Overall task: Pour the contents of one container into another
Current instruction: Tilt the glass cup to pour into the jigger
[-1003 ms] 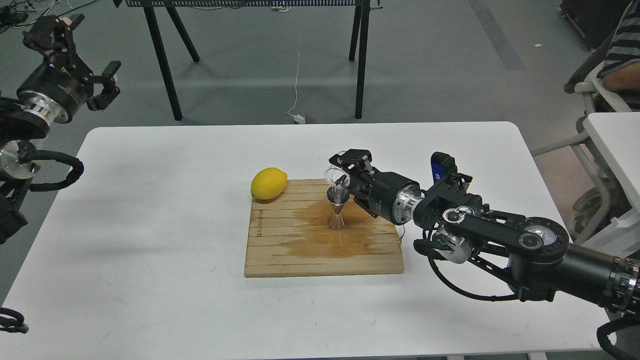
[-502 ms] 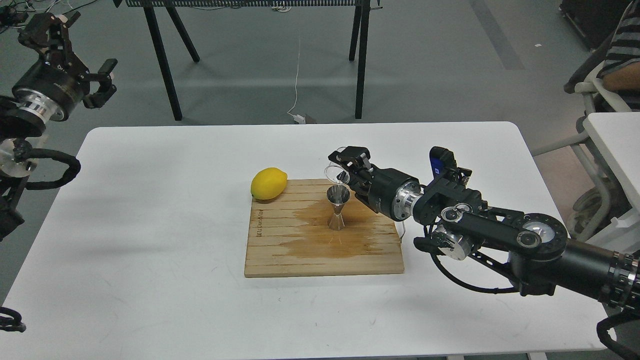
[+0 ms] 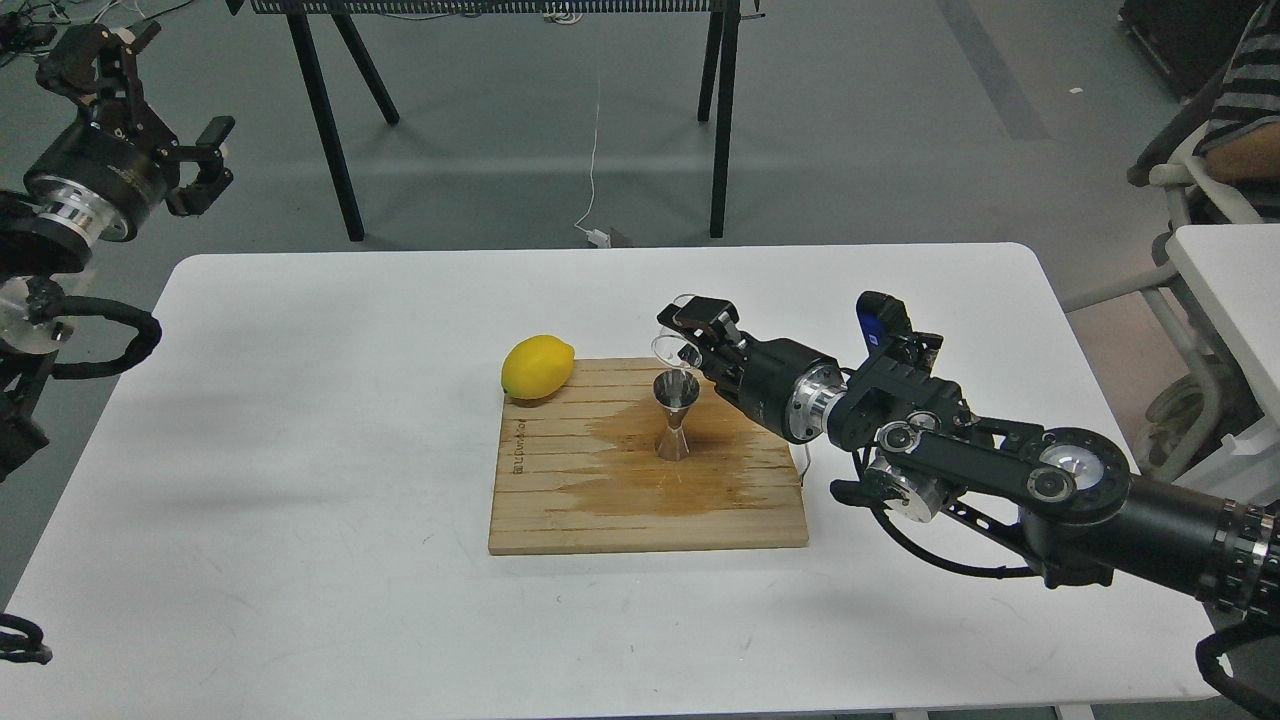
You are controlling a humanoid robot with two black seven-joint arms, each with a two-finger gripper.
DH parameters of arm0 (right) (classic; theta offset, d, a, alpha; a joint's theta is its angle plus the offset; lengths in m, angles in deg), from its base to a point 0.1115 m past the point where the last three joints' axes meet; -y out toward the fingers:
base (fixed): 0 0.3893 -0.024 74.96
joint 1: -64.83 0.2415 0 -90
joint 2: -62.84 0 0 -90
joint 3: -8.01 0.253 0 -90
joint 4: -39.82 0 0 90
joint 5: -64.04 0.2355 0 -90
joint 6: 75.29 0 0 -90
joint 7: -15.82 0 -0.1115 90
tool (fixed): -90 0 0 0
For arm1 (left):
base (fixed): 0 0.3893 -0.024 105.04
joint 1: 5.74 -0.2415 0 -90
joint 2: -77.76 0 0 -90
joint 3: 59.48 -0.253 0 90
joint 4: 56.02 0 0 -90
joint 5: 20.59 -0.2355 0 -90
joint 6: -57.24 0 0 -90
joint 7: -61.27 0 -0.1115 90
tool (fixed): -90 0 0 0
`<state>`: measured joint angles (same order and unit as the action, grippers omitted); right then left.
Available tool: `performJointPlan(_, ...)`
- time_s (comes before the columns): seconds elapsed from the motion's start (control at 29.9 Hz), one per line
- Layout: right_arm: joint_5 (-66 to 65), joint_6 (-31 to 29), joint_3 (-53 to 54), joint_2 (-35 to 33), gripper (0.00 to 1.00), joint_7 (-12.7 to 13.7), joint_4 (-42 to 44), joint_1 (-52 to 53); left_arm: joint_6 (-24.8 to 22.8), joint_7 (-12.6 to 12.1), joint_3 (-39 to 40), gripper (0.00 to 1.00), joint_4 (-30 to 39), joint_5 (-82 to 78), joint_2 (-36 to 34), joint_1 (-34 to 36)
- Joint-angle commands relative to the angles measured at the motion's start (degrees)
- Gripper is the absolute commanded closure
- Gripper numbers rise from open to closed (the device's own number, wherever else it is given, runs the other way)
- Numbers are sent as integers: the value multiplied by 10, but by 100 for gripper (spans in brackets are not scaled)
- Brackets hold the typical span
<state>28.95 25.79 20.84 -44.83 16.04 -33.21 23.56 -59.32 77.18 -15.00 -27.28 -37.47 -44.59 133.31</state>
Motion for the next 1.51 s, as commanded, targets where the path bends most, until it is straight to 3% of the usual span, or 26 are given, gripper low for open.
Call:
performJointPlan(0.0, -9, 0, -1, 0, 68, -6, 1, 2, 0, 0, 1, 1, 0, 0, 0, 0)
performJointPlan(1.47, -54, -3, -31, -3, 67, -30, 13, 15, 0, 0, 0, 1, 0, 0, -3, 3)
